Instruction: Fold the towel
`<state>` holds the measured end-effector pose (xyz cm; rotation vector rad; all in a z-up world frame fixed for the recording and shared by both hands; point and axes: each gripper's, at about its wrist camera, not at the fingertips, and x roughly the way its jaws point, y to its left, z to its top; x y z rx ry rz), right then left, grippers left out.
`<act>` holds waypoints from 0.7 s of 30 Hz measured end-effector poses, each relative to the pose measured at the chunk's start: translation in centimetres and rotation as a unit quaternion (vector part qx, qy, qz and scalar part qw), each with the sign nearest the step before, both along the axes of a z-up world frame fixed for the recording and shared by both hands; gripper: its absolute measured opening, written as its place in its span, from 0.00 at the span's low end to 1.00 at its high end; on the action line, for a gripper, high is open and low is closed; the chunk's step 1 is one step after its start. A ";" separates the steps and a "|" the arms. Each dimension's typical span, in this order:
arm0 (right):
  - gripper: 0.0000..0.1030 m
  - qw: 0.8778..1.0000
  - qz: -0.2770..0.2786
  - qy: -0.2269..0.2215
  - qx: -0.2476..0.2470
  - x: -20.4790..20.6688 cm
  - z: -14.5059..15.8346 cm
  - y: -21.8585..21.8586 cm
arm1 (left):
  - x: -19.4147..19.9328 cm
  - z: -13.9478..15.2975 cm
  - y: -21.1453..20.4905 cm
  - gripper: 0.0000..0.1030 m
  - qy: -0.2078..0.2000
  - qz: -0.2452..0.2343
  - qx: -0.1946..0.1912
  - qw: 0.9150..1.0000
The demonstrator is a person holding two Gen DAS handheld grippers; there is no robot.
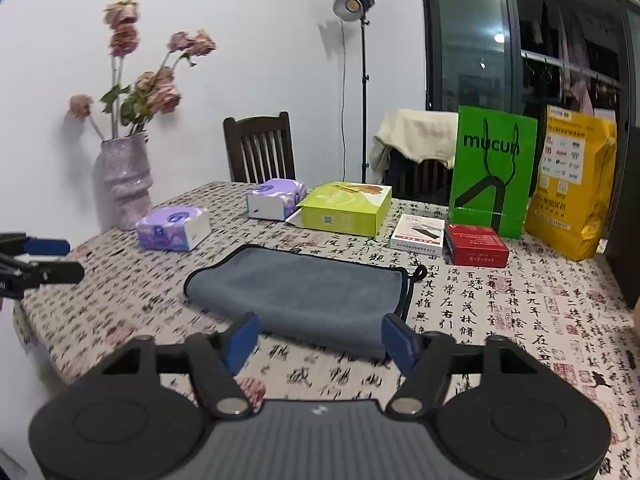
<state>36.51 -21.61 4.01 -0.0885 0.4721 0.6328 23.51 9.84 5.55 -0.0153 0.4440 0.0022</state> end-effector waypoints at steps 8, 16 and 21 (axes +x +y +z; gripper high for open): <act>0.71 1.000 0.004 -0.012 0.010 -5.1 -0.6 -1.2 | -4.6 -0.4 -1.2 0.95 -0.012 0.001 0.002 1.000; 0.78 0.999 -0.013 -0.038 0.018 -10.2 -0.9 -2.3 | -10.4 -1.2 -2.8 0.98 -0.036 -0.007 0.004 0.999; 0.81 0.998 -0.010 -0.062 0.007 -13.6 -0.8 -1.9 | -13.6 -1.7 -4.4 0.99 -0.062 -0.004 0.017 0.998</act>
